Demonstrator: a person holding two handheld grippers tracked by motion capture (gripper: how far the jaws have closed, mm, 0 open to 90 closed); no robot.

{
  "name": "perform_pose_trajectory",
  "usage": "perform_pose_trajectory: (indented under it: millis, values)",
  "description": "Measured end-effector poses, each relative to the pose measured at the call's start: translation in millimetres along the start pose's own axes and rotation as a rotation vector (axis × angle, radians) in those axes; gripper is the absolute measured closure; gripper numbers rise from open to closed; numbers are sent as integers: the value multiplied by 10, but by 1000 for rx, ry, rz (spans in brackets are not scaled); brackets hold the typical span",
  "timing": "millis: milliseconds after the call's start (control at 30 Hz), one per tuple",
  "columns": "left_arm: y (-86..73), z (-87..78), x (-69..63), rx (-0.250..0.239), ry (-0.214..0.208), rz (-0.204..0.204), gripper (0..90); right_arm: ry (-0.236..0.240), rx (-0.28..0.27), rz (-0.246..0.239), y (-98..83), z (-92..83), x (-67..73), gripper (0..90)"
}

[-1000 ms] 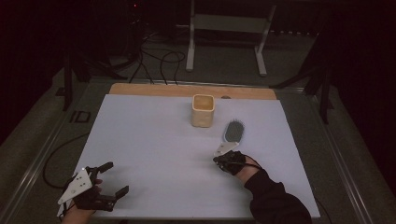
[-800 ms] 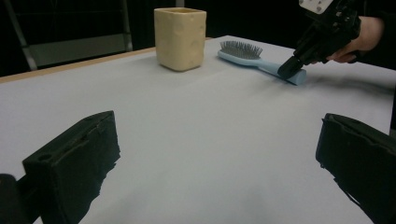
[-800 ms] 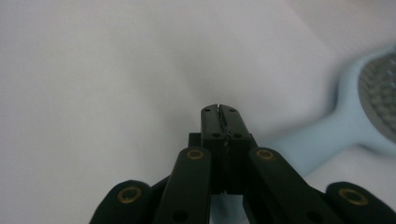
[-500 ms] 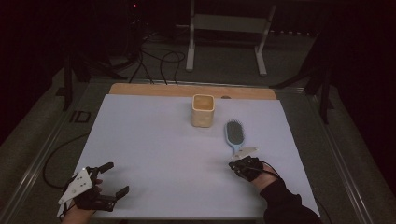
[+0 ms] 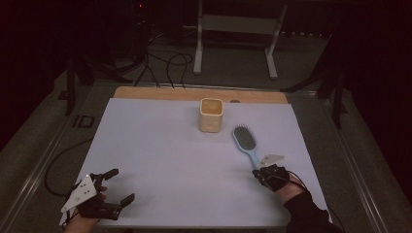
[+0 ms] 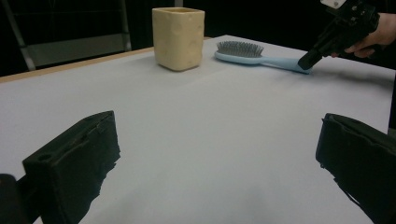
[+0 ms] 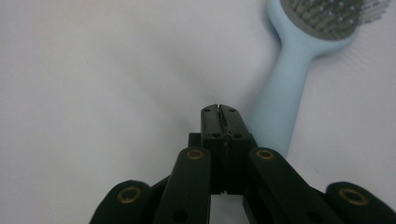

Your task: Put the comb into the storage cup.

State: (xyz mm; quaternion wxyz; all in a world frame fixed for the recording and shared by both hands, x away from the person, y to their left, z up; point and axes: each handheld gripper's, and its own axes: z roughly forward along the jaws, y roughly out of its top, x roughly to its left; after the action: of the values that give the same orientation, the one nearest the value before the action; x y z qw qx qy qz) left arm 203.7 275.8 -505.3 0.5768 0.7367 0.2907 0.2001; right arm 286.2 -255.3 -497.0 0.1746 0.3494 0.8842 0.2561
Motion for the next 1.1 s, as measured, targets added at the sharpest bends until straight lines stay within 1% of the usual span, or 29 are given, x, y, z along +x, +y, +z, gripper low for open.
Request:
perform_pose_trajectory:
  millis: [367, 433, 467, 500, 567, 633, 733, 767, 800, 900, 1000, 1033, 1100]
  values:
    - [-1, 2, 5, -1, 0, -3, 0, -32, 18, 17, -62, -54, -114, 900]
    - [0, 1, 1, 0, 1, 1, 0, -31, 18, 27, -82, -50, -145, 900]
    - [4, 2, 1, -2, -2, -2, 0, -40, 25, 40, -102, -41, -171, 900]
    - [4, 2, 1, -2, -2, -2, 0, -40, 25, 40, -102, -41, -171, 900]
    - [5, -1, -6, -3, 6, 3, 0, -35, 4, 63, -113, -60, -194, 900]
    - [11, -4, -8, -11, 8, 5, 0, -30, -6, 70, -103, -79, -191, 900]
    - [10, 3, -7, -9, 4, 2, 0, -28, -24, 62, -48, -135, -185, 900]
    - [6, 2, -8, -4, 2, 2, 0, -34, -32, 71, -9, -158, -201, 900]
    - [8, -2, -14, -7, 4, 9, 0, -38, -34, 71, 9, -168, -208, 900]
    - [19, -8, -16, -20, 8, 11, 0, -43, -37, 73, 47, -187, -217, 900]
    - [11, -9, -7, -18, 10, 2, 0, -55, -45, 64, 109, -218, -228, 900]
    - [9, -8, -4, -15, 9, 3, 0, -60, -49, 62, 153, -241, -234, 862]
    - [10, -7, 1, -16, 6, 1, 0, -67, -52, 58, 174, -252, -236, 855]
